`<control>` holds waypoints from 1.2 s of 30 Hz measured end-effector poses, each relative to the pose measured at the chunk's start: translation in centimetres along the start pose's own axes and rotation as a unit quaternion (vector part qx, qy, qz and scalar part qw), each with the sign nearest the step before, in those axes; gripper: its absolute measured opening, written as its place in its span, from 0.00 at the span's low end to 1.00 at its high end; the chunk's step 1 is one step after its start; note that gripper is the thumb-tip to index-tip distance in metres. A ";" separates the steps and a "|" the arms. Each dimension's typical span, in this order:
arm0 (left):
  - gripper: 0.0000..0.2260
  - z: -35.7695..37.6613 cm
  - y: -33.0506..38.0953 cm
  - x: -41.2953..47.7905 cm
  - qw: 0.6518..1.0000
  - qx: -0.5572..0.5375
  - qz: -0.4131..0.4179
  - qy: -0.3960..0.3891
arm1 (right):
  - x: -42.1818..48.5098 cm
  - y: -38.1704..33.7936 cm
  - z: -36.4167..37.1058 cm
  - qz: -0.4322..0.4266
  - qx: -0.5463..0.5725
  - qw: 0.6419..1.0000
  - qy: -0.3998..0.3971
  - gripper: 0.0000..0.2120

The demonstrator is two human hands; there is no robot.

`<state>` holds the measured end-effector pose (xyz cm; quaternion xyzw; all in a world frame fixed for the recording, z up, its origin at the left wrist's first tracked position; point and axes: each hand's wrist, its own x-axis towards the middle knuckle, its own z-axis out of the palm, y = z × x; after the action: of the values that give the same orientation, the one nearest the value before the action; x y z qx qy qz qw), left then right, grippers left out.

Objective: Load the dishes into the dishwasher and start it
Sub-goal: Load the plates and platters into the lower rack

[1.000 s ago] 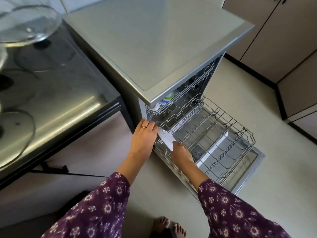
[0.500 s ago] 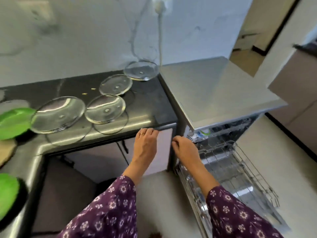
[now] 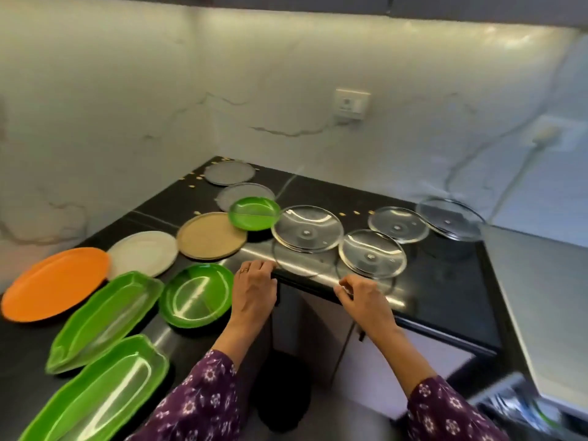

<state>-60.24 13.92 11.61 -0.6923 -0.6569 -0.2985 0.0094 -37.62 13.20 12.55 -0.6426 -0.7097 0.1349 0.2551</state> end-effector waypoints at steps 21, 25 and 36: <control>0.18 -7.0 -29.2 -2.8 0.932 0.101 -0.346 -0.034 | 16.2 -22.9 25.1 -0.139 0.000 0.944 -0.298 0.16; 0.18 -7.8 -32.1 -2.5 0.919 0.095 -0.383 -0.023 | 17.7 -26.0 28.4 -0.136 0.020 0.937 -0.321 0.12; 0.20 -11.8 -39.0 -2.5 0.855 0.088 -0.511 0.001 | 18.7 -38.1 36.9 -0.143 0.064 0.914 -0.374 0.21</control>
<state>-100.58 12.22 5.39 -0.2555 -0.9416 -0.2031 -0.0833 -90.33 31.32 5.10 -0.4190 -0.8276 0.3725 0.0277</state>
